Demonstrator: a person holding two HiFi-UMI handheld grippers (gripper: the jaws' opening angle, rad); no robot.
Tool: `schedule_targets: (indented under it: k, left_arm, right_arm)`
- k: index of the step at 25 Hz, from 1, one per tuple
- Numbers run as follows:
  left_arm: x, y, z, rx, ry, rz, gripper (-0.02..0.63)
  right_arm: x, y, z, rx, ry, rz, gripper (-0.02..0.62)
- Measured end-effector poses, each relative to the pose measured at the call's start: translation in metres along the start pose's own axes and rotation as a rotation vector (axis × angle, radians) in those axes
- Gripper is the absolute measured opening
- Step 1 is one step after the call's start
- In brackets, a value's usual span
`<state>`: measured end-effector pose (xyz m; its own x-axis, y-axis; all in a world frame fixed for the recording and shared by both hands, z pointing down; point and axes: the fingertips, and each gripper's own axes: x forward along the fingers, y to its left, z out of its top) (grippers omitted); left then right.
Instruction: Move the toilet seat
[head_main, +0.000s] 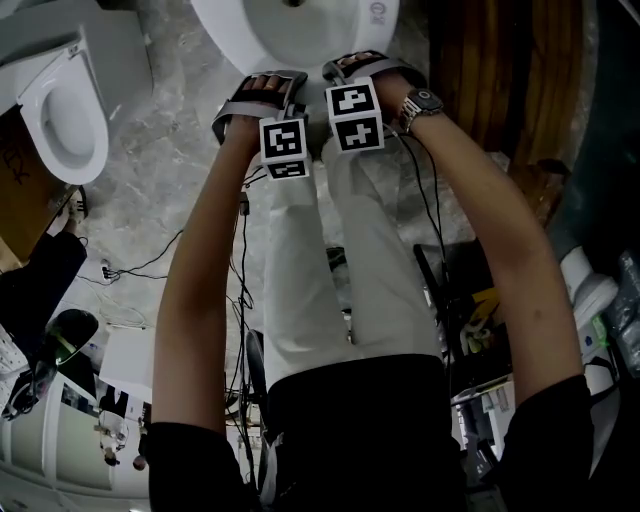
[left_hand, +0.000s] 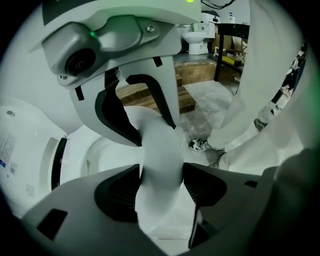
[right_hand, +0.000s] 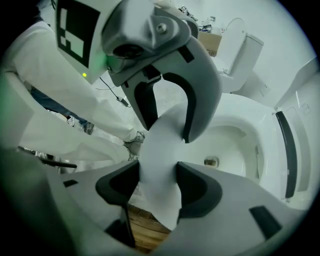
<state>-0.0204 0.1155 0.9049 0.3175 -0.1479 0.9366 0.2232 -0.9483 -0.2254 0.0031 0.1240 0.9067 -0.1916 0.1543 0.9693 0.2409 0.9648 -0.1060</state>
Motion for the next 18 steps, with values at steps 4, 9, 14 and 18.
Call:
schedule_targets:
  k: [4, 9, 14, 18]
  left_arm:
    - [-0.007, 0.002, 0.003, 0.024, -0.016, 0.028, 0.273]
    - [-0.019, 0.006, 0.005, 0.037, -0.018, 0.118, 0.268]
    - [-0.032, 0.010, 0.010, 0.039, -0.011, 0.157, 0.254]
    - [-0.043, 0.012, 0.015, 0.033, -0.017, 0.136, 0.251]
  right_arm:
    - [-0.007, 0.001, 0.001, 0.004, -0.006, 0.014, 0.247]
    - [-0.017, 0.000, 0.004, 0.008, -0.021, 0.025, 0.247]
    - [-0.032, 0.001, 0.004, 0.016, -0.040, 0.005, 0.247]
    - [-0.046, 0.002, 0.004, 0.038, -0.065, -0.066, 0.249]
